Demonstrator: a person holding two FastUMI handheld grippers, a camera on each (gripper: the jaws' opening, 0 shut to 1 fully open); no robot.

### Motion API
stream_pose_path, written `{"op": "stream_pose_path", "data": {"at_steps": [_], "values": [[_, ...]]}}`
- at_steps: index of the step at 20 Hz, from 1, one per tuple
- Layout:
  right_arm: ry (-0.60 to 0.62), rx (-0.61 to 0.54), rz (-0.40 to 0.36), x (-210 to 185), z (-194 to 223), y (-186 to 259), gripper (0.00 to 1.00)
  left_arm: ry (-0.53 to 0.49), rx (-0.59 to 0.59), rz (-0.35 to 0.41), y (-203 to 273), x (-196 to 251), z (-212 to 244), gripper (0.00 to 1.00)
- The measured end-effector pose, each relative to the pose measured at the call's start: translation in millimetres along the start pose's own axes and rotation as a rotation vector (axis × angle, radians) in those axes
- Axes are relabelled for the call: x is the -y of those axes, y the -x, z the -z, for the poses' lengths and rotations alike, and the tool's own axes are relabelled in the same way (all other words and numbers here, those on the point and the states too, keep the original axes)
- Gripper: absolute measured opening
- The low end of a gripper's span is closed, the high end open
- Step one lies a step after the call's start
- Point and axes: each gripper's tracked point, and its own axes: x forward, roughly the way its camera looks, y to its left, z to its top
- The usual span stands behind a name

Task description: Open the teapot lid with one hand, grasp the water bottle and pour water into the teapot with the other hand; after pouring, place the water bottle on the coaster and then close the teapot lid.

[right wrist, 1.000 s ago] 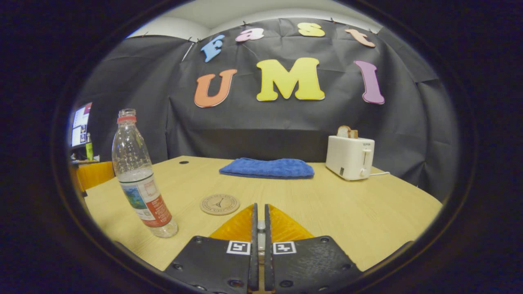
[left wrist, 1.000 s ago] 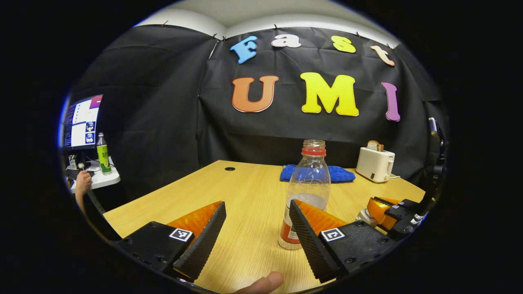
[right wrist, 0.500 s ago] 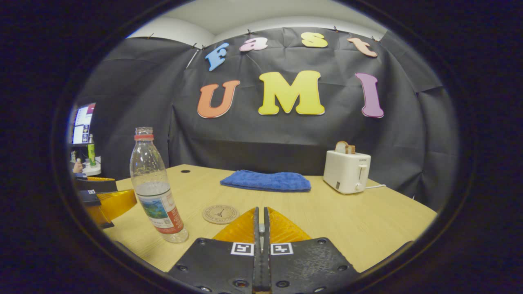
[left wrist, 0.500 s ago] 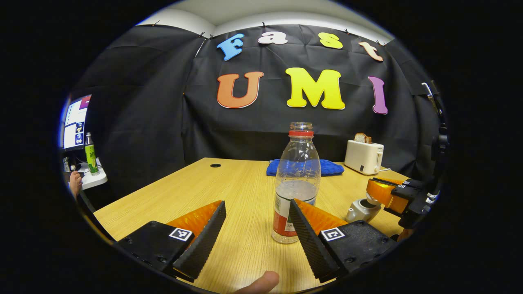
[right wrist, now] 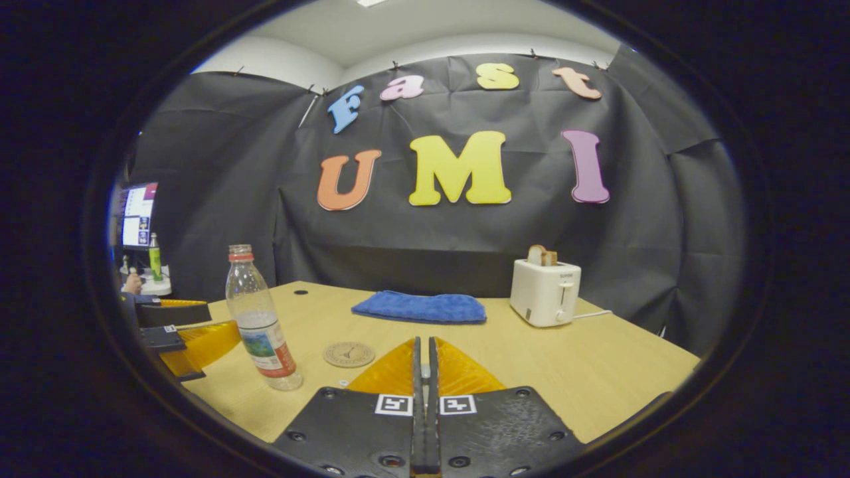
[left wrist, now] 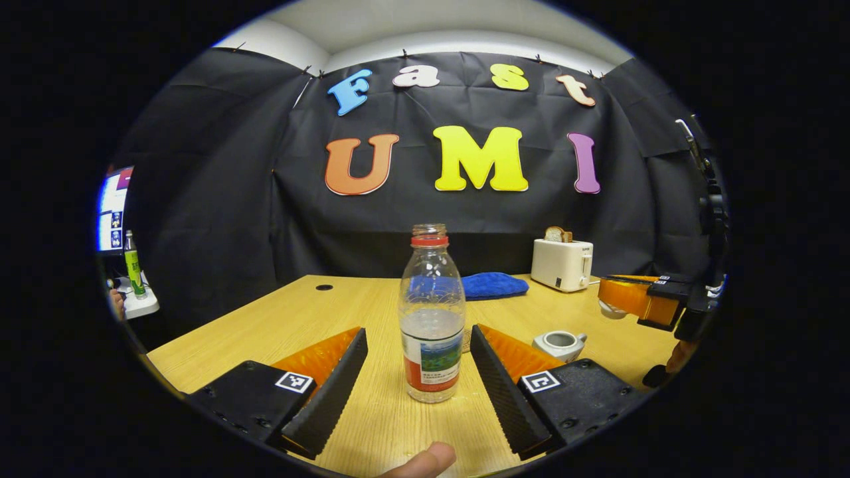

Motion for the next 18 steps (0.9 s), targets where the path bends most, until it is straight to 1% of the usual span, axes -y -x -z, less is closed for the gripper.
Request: {"op": "stream_pose_path", "data": {"at_steps": [3,5,7,9,11,12,13,15,16,18], "values": [[0.0,0.016,0.0,8,-5,8,0.0,-0.032,0.0,0.004,-11,6,3,0.98],[-0.001,0.022,-0.001,12,-5,12,0.0,-0.042,-0.005,-0.016,-21,2,6,0.98],[-0.001,0.028,0.0,17,-6,15,0.0,-0.033,0.0,-0.027,-31,-1,5,0.98],[-0.013,0.027,-0.003,21,-5,16,0.0,-0.01,0.002,-0.005,-41,2,7,0.98],[-0.02,0.022,-0.003,26,-3,18,0.0,-0.003,0.012,-0.007,-48,-1,5,0.98],[-0.023,0.02,-0.003,29,-4,19,0.0,-0.004,0.013,-0.012,-51,-3,6,0.89],[-0.028,0.017,-0.003,31,-3,20,0.0,-0.002,0.013,-0.018,-55,-5,6,0.98],[-0.036,0.016,0.002,38,-5,22,0.0,0.008,-0.012,-0.015,-60,-6,13,0.98],[-0.036,0.014,0.01,42,-5,23,0.0,0.014,-0.025,-0.001,-61,-3,18,0.96],[-0.039,0.008,0.021,50,-5,25,0.0,0.023,-0.033,0.019,-61,-1,19,0.88]]}}
